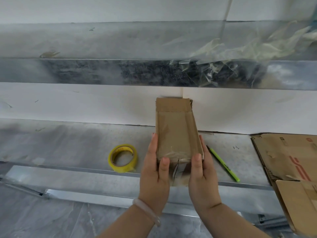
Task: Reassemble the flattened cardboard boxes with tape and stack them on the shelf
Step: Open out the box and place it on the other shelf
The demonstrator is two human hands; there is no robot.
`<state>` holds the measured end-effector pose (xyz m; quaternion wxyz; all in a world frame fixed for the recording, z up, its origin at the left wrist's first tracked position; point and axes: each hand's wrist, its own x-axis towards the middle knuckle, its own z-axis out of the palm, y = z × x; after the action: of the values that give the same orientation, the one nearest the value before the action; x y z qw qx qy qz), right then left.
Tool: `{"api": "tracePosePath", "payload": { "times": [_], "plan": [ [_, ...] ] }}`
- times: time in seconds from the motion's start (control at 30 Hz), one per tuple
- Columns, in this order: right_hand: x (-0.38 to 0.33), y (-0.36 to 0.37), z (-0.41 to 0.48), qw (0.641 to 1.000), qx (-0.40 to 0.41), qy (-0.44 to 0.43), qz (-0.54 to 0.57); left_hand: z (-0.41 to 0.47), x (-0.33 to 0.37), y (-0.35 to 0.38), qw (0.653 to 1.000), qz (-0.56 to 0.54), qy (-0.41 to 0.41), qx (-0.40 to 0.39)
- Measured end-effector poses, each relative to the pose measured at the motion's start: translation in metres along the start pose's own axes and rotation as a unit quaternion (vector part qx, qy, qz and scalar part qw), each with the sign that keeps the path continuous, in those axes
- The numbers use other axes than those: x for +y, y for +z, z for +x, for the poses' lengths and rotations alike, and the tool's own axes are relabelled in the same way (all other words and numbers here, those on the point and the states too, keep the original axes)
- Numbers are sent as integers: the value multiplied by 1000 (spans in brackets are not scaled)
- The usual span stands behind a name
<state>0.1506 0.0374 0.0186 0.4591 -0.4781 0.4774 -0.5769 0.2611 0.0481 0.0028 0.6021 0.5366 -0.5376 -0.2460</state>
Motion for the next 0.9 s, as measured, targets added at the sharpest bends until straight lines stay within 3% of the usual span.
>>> {"api": "tracePosePath", "payload": {
  "times": [0.13,0.27,0.4,0.5,0.57,0.63,0.7,0.77,0.9],
  "plan": [
    [11,-7,2,998,-36,28,31,0,-11,-1,999,-21,28,-25],
    [8,-9,3,995,-51,73,48,-2,-2,5,995,-91,-36,-20],
    [5,-21,7,992,-101,71,-2,-3,-4,-3,988,-119,-66,-67],
    [3,-43,16,980,-181,15,-79,1,-9,-21,987,-93,-63,-116],
    [-1,-61,27,959,-182,-80,-201,8,-9,-37,992,-28,-27,-123],
    [-8,-72,40,901,-149,-235,-331,20,-1,-50,987,98,65,-106],
    [-12,-73,50,847,-154,-355,-364,34,12,-54,957,202,179,-108],
    [-12,-71,55,827,-175,-387,-368,43,21,-50,927,246,252,-131],
    [-8,-70,61,815,-182,-403,-373,51,18,-44,921,228,269,-163]
  ]
}}
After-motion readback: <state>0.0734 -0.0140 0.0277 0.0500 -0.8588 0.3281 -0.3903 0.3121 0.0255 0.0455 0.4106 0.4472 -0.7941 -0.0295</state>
